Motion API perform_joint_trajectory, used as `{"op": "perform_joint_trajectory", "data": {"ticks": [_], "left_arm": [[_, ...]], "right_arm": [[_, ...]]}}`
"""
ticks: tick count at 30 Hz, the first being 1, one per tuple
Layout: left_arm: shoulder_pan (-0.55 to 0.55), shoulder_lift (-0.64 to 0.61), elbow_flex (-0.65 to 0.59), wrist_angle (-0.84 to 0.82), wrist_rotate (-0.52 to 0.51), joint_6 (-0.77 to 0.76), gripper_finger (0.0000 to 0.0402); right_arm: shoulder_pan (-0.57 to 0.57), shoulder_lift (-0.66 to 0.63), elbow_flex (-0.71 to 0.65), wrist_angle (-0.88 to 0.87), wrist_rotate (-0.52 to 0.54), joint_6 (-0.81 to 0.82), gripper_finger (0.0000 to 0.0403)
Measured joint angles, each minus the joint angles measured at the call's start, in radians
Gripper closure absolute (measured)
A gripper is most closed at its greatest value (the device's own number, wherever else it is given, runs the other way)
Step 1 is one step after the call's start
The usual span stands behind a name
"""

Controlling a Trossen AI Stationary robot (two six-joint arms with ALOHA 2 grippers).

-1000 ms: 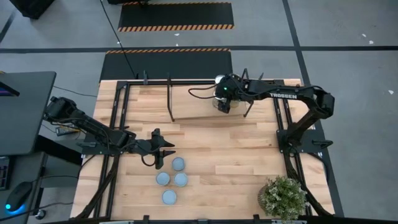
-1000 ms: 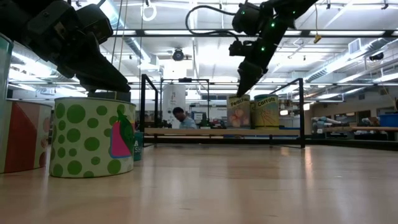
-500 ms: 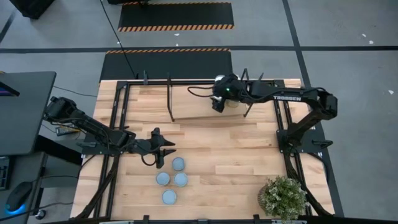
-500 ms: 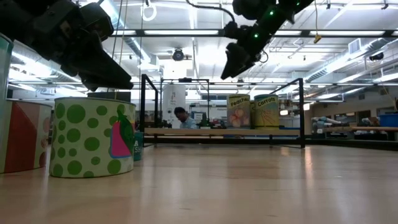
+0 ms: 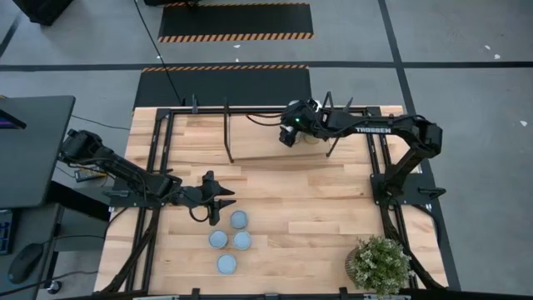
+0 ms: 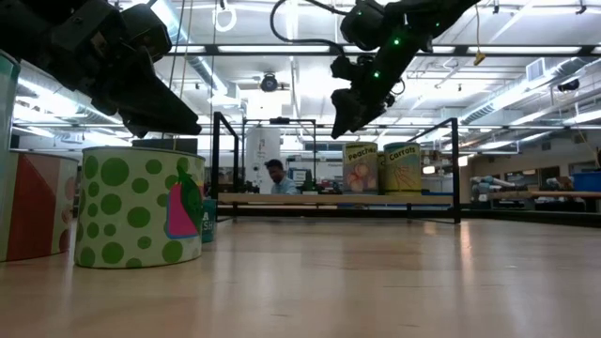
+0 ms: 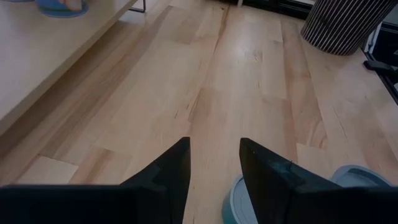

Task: Pick and place cans onto a shelf
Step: Put the canned peaches on the shelf, then put the canned green peas on the shelf

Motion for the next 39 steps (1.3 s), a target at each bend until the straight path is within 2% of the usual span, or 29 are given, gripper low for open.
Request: {"op": "perform_joint_trajectory", "data": {"ticks": [19,30,39], "left_arm": [[0.000,0.000,0.000,-0.001,0.000,0.000,0.0257],[0.000,0.000,0.000,-0.001,0.000,0.000,0.0257],[0.000,0.000,0.000,-0.001,0.065,-0.001,0.0257]], "right_arm": [[-0.001,0.000,0.000,-0.113,0.053,0.027,0.0011],[0.002,-0.007,0.000,-0.112,0.055,0.021,0.0011],[0.102,-0.037,-0.001,-0.065,0.008,-0.015,0.0012]]}}
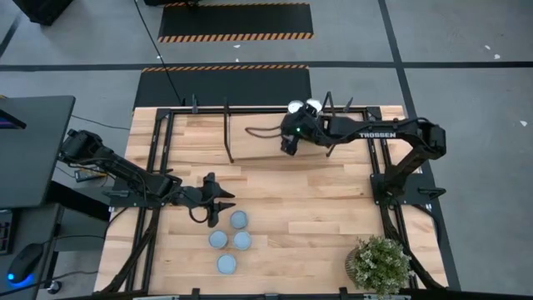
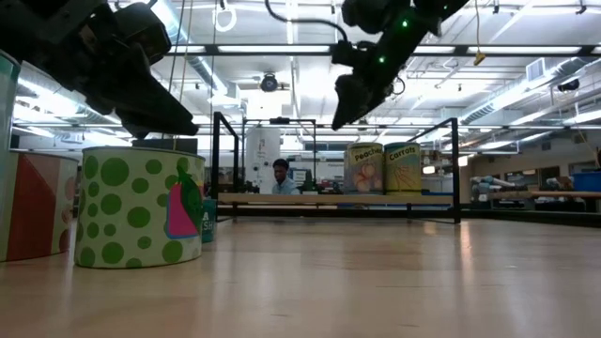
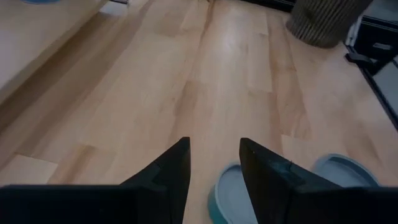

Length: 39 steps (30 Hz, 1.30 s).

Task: Pick and place cans onto a shelf
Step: Put the canned green peas on the shelf

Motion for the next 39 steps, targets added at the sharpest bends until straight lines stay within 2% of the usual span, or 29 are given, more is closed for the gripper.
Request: {"op": "perform_joint_trajectory", "data": {"ticks": [3,5,8,11,14,22,26,32,35,39], "left_arm": [[0.000,0.000,0.000,0.000,0.020,0.014,0.0257],[0.000,0.000,0.000,0.000,0.070,0.047,0.0257],[0.000,0.000,0.000,0.000,0.210,0.111,0.0257],[-0.001,0.000,0.000,0.000,0.350,0.135,0.0257],[-0.001,0.000,0.000,0.001,0.440,0.122,0.0257],[-0.027,0.000,0.000,0.059,0.583,0.044,0.0257],[-0.084,0.000,0.002,0.096,0.579,0.024,0.0257],[-0.176,0.000,0.004,0.067,0.406,-0.027,0.0257],[-0.219,0.000,0.038,-0.021,0.343,-0.029,0.0257],[-0.255,0.000,0.128,-0.227,0.275,-0.029,0.0257]], "right_arm": [[0.051,0.000,0.000,0.011,-0.012,-0.017,0.0012],[0.084,0.000,0.000,0.010,-0.012,-0.017,0.0012],[0.131,0.000,0.000,0.010,-0.018,-0.011,0.0012],[0.176,0.000,0.000,0.010,-0.081,0.005,0.0012],[0.222,0.000,0.000,0.018,-0.134,0.030,0.0012],[0.357,0.020,0.000,0.091,-0.140,0.115,0.0012],[0.441,0.081,0.000,0.160,-0.142,0.119,0.0011],[0.520,0.196,0.006,0.298,-0.151,0.107,0.0011],[0.534,0.250,0.039,0.314,-0.168,0.106,0.0011],[0.545,0.337,0.107,0.321,-0.216,0.088,0.0011]]}}
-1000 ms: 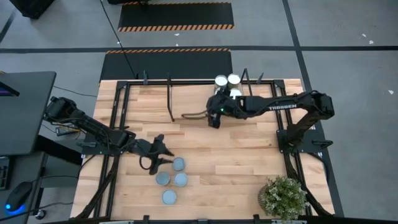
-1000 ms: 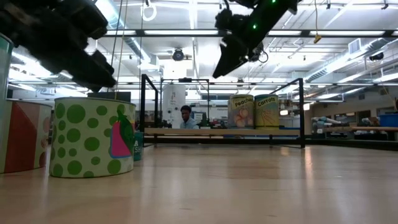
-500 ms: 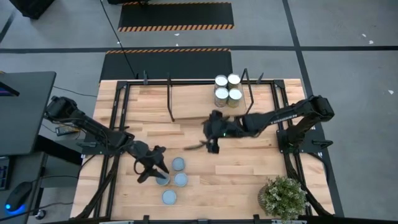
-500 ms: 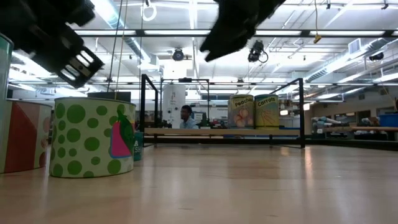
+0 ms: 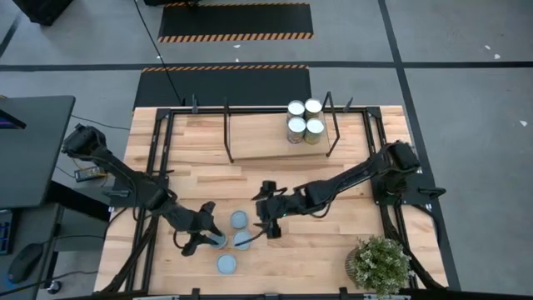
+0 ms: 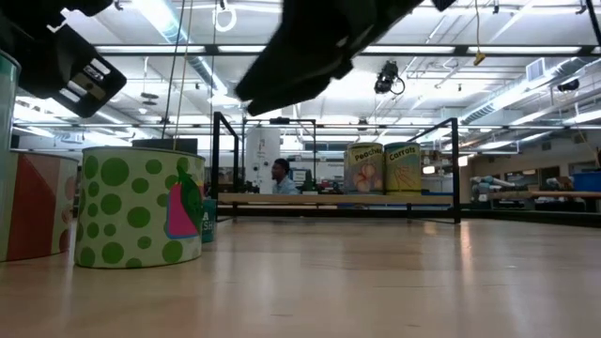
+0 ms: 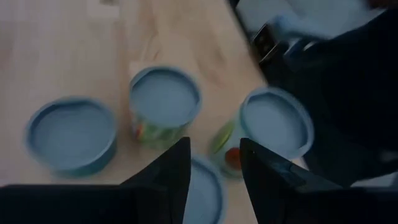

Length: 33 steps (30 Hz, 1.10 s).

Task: Pick and place cans onto a shelf
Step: Put the canned green peas on the shelf

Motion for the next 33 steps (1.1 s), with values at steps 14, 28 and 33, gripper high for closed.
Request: {"op": "perform_joint_trajectory", "data": {"ticks": [14,28,33], "left_arm": [[-0.004,0.000,0.037,-0.132,-0.014,-0.032,0.0257],[-0.003,0.000,0.036,-0.158,-0.050,-0.033,0.0257],[0.000,0.000,0.036,-0.155,-0.053,-0.032,0.0257]], "right_arm": [[0.054,0.223,0.260,-0.060,-0.202,-0.163,0.0011],[0.061,0.347,0.401,-0.162,-0.205,-0.264,0.0011],[0.060,0.354,0.400,-0.166,-0.192,-0.264,0.0011]]}}
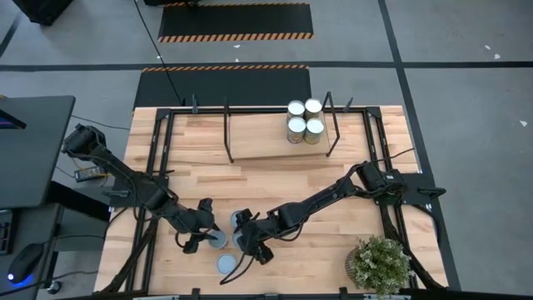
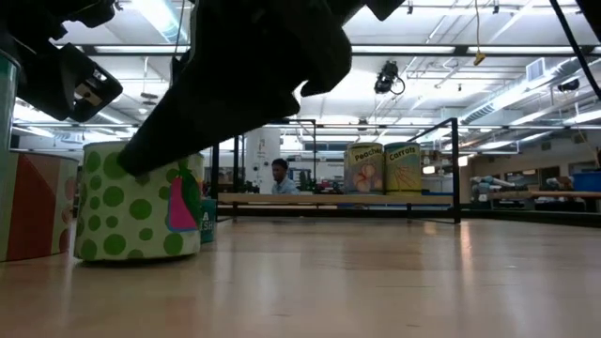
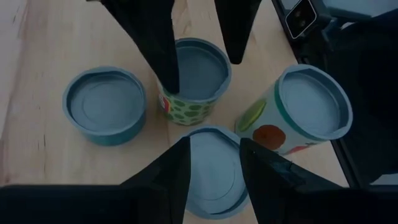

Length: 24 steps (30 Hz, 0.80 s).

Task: Pick and place cans onto a shelf
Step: Put the canned green peas on the shelf

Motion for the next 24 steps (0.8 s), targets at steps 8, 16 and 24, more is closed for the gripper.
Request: {"op": "perform_joint_trajectory", "data": {"ticks": [8,16,24], "left_arm": [[0.001,0.000,0.000,0.002,0.000,-0.001,0.0257],[0.001,0.000,0.000,0.002,0.000,-0.001,0.0257],[0.001,0.000,0.000,0.003,-0.026,0.000,0.0257]], "right_arm": [[-0.002,0.012,-0.001,-0.012,0.016,-0.005,0.0011],[0.025,-0.014,0.000,-0.015,0.081,-0.028,0.0011],[-0.006,-0.014,-0.001,-0.015,0.044,0.018,0.0011]]}}
